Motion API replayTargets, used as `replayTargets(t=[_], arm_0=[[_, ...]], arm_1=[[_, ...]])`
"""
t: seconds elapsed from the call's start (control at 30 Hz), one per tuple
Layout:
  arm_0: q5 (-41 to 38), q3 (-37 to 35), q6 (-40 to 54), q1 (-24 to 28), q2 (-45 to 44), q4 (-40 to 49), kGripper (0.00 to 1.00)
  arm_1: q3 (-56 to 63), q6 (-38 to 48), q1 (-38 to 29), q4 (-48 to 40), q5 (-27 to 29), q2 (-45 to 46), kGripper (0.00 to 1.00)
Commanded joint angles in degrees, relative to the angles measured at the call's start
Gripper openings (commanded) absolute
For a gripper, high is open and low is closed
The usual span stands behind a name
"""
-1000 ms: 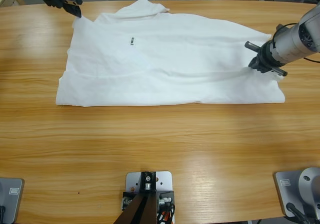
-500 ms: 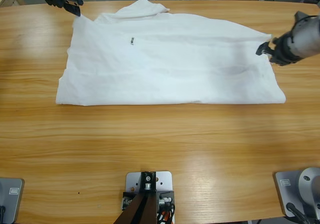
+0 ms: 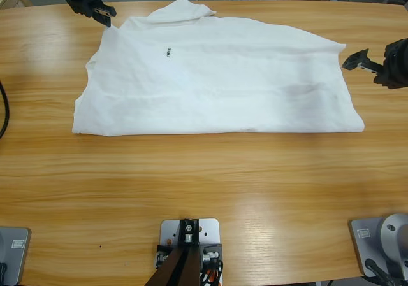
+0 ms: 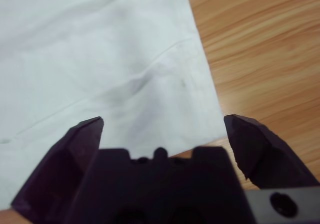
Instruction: Fold clothes
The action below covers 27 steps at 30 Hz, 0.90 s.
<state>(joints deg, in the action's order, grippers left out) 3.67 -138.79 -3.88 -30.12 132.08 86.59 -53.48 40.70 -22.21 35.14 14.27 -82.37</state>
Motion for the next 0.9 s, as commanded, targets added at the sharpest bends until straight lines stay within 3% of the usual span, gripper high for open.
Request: replayTargets(t=[0.03, 0.33, 0.9], arm_0=[[-2.41, 0.59, 0.41, 0.15, 5.17, 8.44, 0.0], [-13.74, 13.55, -0.45, -0.73, 1.53, 8.51, 0.0], [-19.32, 27.96, 6.72, -3.98, -5.7, 8.52, 0.0]], arm_1=[[1.65, -0.88, -2.33, 0.31, -2.72, -0.07, 0.996], [1.73, -0.8, -5.04, -1.3, -6.04, -3.81, 0.991], [1.65, -0.8, -6.0, -3.04, -8.99, -10.03, 0.991]])
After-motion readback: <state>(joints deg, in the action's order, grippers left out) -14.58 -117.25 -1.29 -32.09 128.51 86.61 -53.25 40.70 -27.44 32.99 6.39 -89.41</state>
